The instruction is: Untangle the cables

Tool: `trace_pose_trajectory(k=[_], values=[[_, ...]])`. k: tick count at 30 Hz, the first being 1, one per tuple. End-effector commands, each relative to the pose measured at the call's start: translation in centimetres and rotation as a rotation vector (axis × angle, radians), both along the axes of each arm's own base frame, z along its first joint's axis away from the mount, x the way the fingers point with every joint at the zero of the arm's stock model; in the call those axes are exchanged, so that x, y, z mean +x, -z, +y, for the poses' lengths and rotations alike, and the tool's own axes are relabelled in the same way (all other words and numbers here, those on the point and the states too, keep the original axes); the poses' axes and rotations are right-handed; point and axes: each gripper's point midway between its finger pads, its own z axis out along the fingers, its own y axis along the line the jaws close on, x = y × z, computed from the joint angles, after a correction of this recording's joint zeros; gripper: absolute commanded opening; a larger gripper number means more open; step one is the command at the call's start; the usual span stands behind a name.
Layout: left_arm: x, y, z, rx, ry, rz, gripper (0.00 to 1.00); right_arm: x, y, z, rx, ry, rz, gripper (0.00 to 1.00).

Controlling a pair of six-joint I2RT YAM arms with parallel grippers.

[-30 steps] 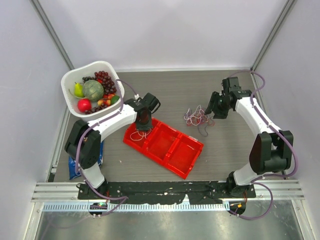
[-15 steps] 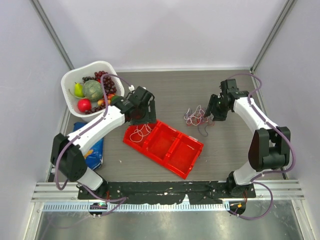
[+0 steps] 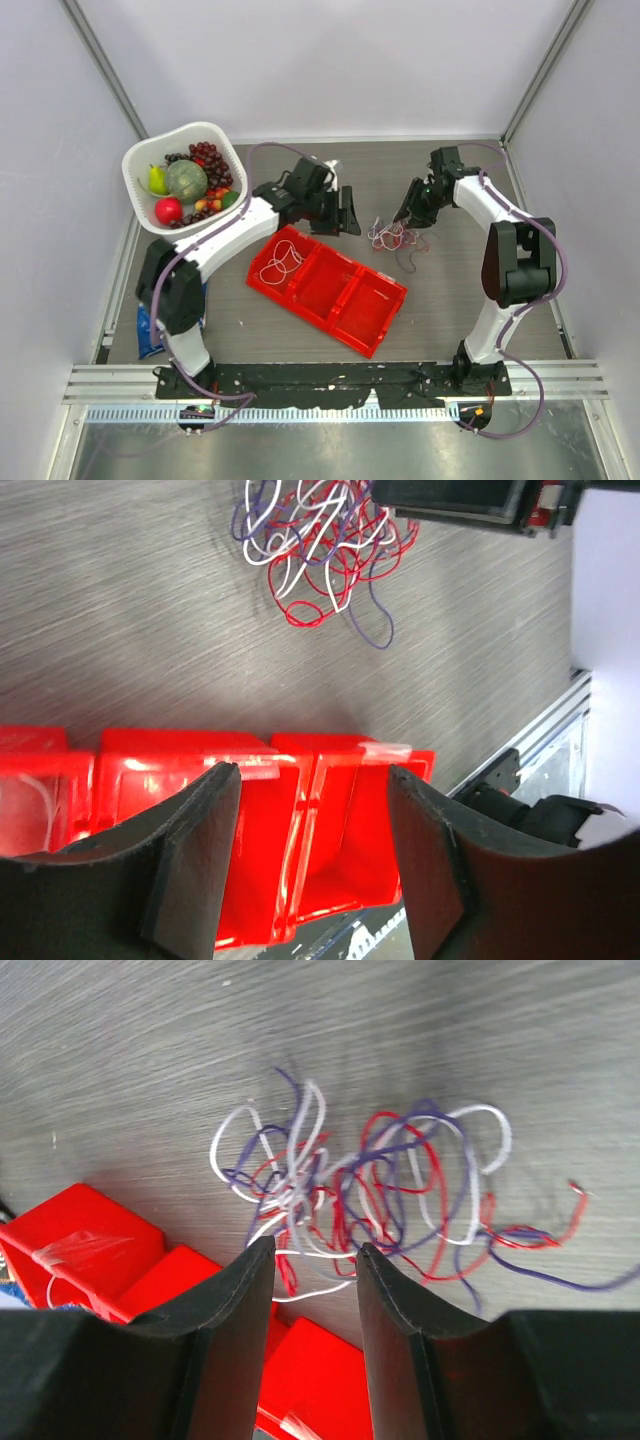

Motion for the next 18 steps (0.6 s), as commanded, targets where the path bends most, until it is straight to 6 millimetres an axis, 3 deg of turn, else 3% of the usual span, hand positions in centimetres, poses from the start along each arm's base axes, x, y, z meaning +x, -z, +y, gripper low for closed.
trace_pose_trajectory(k=[1,4,9,14,18], values=[[0.3,0.1,-3.4,-0.031,0.114,0.005,0.63,0.8,-2.3,2.7,0.066,-0.051,-0.057,0.43],[1.0,1.3,-5.4,-0.057,0.086,0.048,0.64,0.2,-1.7,2.4,0.060,-0.016,-0.037,0.43],[2.4,5.7,-8.3,0.023,0.007,0.056,0.66,-0.8,-1.2,3.1,0.105,-0.006,-0.002,0.38],[3.6,7.7,-10.3,0.050,-0.062,0.018,0.43,-1.5,-1.6,2.7,0.079,-0.010,-0.023,0.32],[4.0,9.3,-10.2,0.091,-0.099,0.059,0.41,-2.1,-1.6,2.8,0.091,-0.013,-0.022,0.28]])
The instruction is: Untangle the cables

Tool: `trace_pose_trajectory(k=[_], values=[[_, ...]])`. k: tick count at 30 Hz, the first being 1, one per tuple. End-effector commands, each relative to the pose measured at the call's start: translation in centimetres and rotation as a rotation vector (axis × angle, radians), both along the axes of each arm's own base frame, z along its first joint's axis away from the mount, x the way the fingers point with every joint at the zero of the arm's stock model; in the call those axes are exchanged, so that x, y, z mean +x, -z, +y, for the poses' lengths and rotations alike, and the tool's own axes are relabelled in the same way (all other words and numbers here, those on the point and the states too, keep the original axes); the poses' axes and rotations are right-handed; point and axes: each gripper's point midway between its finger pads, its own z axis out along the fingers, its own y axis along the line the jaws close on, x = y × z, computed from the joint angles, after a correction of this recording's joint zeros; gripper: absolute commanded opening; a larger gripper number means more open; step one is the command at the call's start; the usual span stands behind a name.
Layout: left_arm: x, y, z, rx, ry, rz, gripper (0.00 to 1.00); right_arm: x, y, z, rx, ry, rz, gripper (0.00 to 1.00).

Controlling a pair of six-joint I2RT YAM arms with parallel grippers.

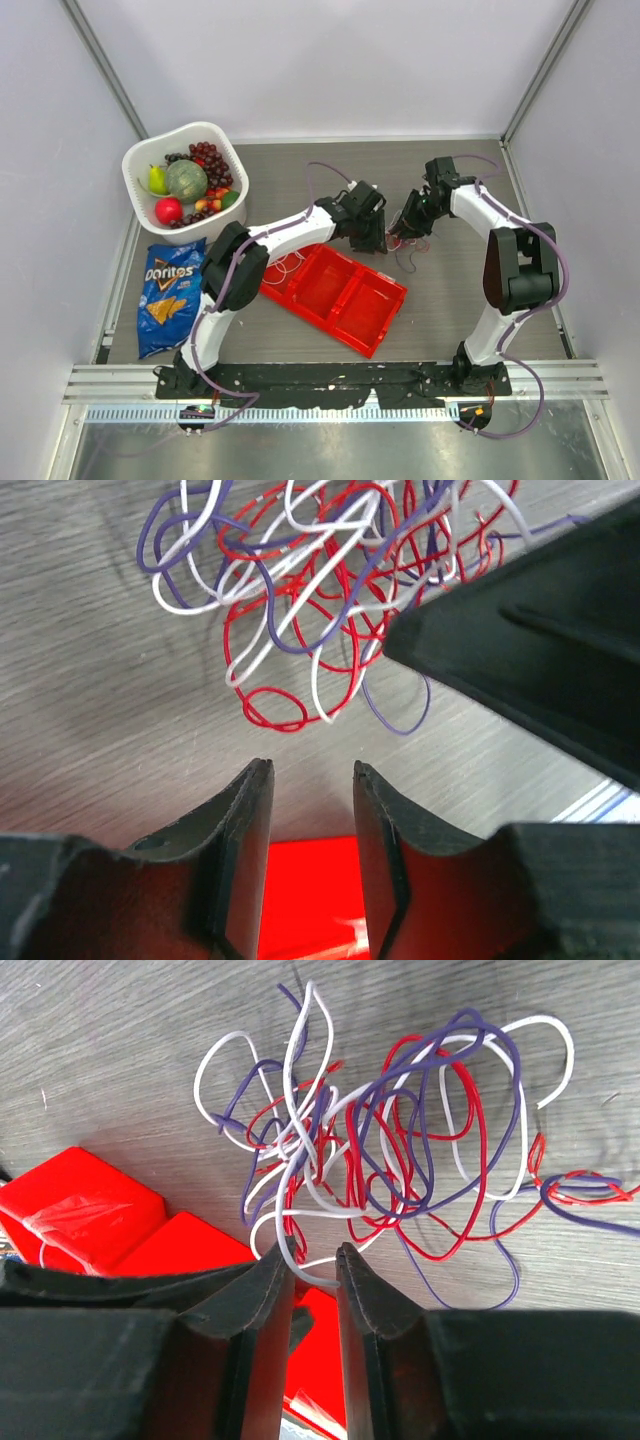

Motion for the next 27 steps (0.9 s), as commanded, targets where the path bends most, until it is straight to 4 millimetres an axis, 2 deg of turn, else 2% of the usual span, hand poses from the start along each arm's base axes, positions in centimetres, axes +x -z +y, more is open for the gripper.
trace_pose_trajectory(k=[1,5,8,13,17,18,21,23,24,27], values=[[2.8,-1.5,-0.9,-0.018,-0.084,-0.055,0.40,0.1,-2.4,0.3,0.027,0.005,-0.073,0.29],[3.1,-1.9,-1.6,-0.054,-0.082,-0.063,0.33,-0.4,-2.6,0.4,0.041,-0.006,-0.074,0.28],[3.4,-2.3,-1.5,-0.058,-0.104,-0.076,0.32,-0.6,-2.3,0.4,0.037,-0.013,-0.074,0.27],[4.5,-1.4,-0.1,-0.043,-0.233,-0.019,0.33,-0.9,-2.3,0.6,0.050,-0.035,-0.068,0.26],[4.9,-1.9,-0.7,-0.101,-0.242,0.025,0.33,-1.4,-2.1,0.7,0.057,-0.044,-0.059,0.26],[4.7,-2.2,-1.0,-0.120,-0.221,0.027,0.34,-1.4,-2.1,0.7,0.057,-0.046,-0.061,0.26],[4.2,-3.1,-1.6,-0.176,-0.176,0.020,0.51,-1.2,-1.7,0.7,0.054,-0.051,-0.055,0.26],[4.2,-3.2,-1.5,-0.182,-0.179,0.009,0.57,-1.1,-1.5,0.7,0.052,-0.050,-0.050,0.26],[4.3,-3.3,-1.6,-0.183,-0.178,0.008,0.57,-1.0,-1.5,0.7,0.054,-0.049,-0.048,0.26],[4.6,-3.3,-1.6,-0.181,-0.179,0.031,0.47,-1.0,-1.5,0.7,0.053,-0.050,-0.045,0.26]])
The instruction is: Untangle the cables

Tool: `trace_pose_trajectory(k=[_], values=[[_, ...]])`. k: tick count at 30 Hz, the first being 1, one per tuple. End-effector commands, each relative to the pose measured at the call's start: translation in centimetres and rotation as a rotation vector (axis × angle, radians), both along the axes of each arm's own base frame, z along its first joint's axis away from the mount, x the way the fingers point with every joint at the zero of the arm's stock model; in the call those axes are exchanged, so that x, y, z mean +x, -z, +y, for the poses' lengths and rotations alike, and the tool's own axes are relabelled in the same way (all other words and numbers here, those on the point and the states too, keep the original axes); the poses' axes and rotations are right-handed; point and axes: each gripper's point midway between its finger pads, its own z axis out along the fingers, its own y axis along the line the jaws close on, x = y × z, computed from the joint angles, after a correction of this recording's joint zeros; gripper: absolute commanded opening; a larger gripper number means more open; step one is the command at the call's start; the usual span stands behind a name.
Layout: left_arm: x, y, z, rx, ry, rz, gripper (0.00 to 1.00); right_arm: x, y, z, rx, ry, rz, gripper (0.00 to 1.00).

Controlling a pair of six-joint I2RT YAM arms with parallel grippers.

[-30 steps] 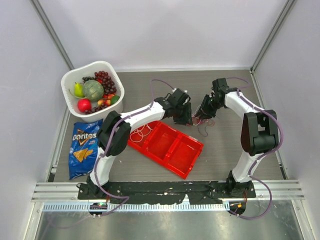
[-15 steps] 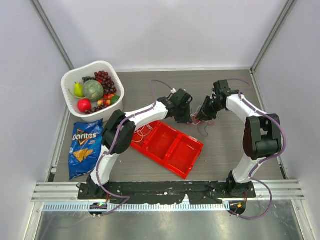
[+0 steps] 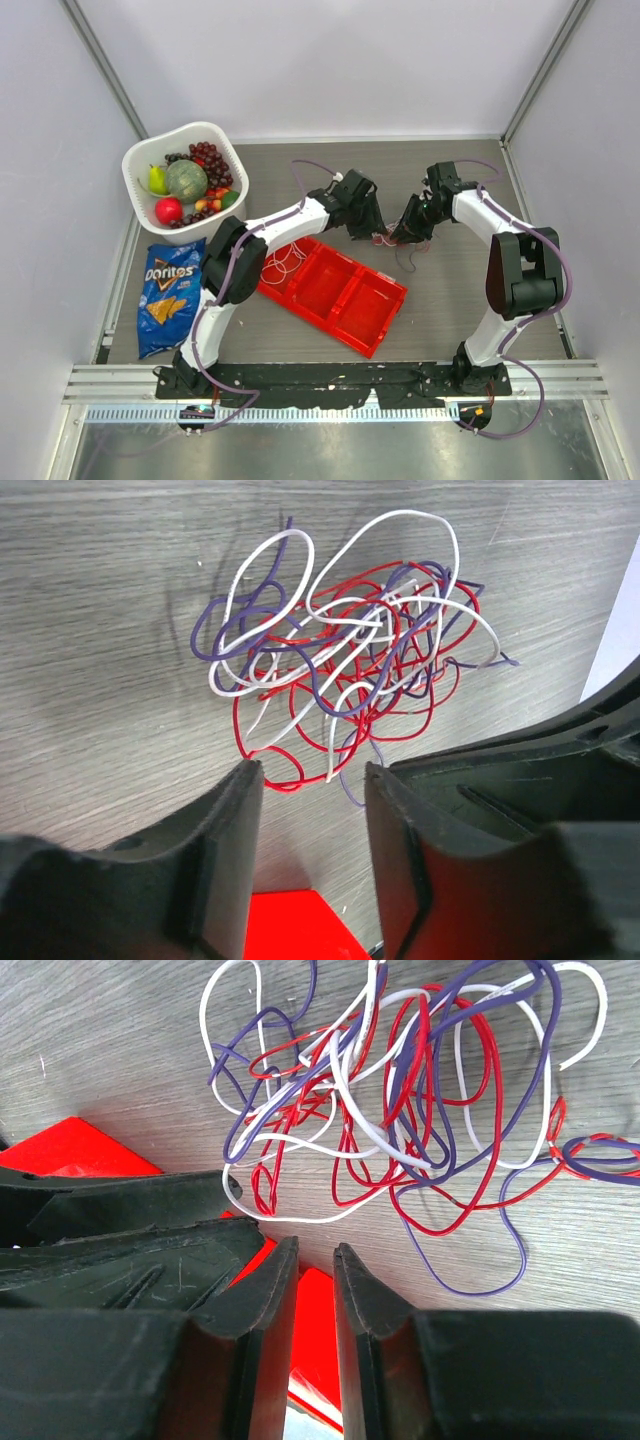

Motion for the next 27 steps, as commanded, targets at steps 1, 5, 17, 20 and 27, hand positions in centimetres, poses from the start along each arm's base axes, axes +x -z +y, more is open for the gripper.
trace_pose_trajectory(k=[1,5,17,20,27], values=[[0.7,-2.9,-1.2,-0.078,0.017,-0.031,0.43,0.8,-1.4,0.3,0.016,-0.019,-0.053,0.26],[0.8,-2.4,-1.4,-0.077,0.000,-0.010,0.30,0.7,-1.2,0.2,0.009,-0.021,-0.049,0.26],[0.9,-0.6,-1.3,-0.053,-0.037,0.047,0.26,0.6,-1.2,0.1,0.004,-0.022,-0.047,0.26],[1.1,-0.5,-1.4,-0.057,-0.044,0.051,0.22,0.6,-1.2,0.1,0.004,-0.021,-0.046,0.26],[1.1,-2.7,-1.6,-0.089,-0.021,0.010,0.00,1.1,-1.2,0.2,0.007,-0.023,-0.056,0.26]])
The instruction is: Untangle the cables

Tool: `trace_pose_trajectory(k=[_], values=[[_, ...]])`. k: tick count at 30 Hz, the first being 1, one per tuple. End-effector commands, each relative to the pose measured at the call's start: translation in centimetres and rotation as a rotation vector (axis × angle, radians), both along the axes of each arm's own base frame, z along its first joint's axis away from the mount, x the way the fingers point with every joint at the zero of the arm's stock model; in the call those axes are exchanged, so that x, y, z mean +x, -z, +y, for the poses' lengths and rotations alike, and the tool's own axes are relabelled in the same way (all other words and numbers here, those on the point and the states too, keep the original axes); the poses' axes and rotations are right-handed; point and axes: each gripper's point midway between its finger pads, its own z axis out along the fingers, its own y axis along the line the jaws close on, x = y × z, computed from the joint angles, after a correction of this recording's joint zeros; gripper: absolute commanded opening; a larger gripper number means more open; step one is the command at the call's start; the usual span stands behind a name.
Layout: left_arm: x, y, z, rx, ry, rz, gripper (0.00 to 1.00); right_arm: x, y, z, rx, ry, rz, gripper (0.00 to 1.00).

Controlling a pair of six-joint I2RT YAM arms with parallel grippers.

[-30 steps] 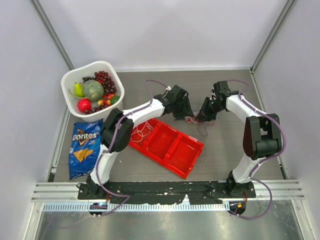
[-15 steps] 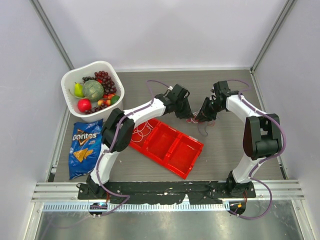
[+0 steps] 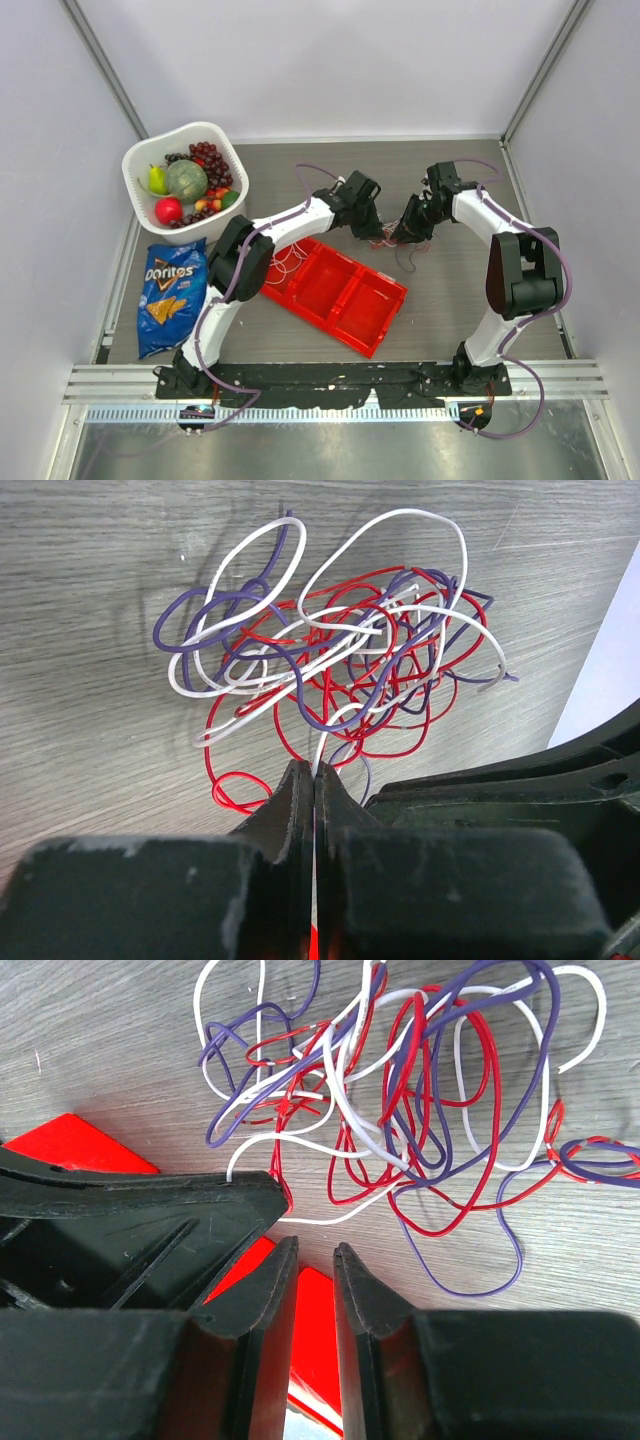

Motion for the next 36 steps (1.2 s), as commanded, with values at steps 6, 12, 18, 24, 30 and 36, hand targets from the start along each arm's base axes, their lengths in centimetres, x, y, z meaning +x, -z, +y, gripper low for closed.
trace_pose_trajectory(k=[6,12,18,24,30,36], values=[[-0.1,-5.7,-0.1,-0.108,0.035,-0.086,0.00,2.2,-1.9,0.5,0.024,0.016,-0.074,0.32],[-0.8,-6.5,-0.4,-0.139,0.057,-0.075,0.00,3.5,-2.4,-0.7,0.050,0.056,-0.082,0.33],[-1.2,-6.9,-0.6,-0.157,0.074,-0.061,0.00,3.7,-2.1,0.3,0.075,0.049,-0.079,0.35],[-1.2,-8.9,-0.6,-0.175,0.095,-0.100,0.00,3.5,-1.4,0.1,0.045,0.045,-0.066,0.36],[-1.1,-11.4,-0.2,-0.178,0.114,-0.163,0.00,3.4,-3.4,-1.4,-0.030,0.047,-0.133,0.47],[-1.5,-13.9,-0.6,-0.229,0.125,-0.170,0.00,3.5,-2.4,-1.7,-0.052,0.025,-0.138,0.50]])
